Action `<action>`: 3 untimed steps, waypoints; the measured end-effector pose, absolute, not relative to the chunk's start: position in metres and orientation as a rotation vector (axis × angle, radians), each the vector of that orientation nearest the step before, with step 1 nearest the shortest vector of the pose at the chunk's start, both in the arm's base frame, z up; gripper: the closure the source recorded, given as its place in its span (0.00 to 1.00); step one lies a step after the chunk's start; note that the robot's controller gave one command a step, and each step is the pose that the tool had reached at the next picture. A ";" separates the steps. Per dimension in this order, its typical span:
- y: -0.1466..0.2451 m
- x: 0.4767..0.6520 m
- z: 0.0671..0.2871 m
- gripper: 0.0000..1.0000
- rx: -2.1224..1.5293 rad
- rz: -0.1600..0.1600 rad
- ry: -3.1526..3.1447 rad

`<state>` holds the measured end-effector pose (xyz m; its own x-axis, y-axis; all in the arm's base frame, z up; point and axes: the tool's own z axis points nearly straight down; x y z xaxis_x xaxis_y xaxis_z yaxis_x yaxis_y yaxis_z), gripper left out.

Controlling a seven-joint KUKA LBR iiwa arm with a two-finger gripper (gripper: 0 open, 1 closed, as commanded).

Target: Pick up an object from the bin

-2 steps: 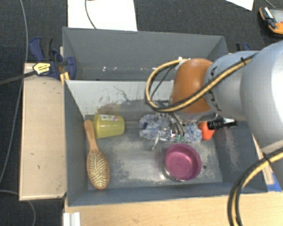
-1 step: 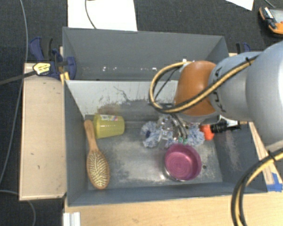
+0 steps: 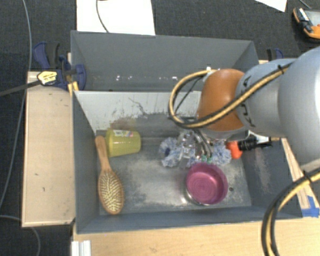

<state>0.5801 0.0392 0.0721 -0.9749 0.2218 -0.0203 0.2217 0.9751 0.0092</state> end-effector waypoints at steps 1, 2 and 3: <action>0.039 0.580 0.082 1.00 0.345 0.011 3.101; 0.039 0.579 0.121 1.00 0.345 0.010 3.104; 0.039 0.579 0.159 1.00 0.342 0.010 3.105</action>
Offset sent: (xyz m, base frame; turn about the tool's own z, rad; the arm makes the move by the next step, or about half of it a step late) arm -0.0004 -0.0002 0.0637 -0.0006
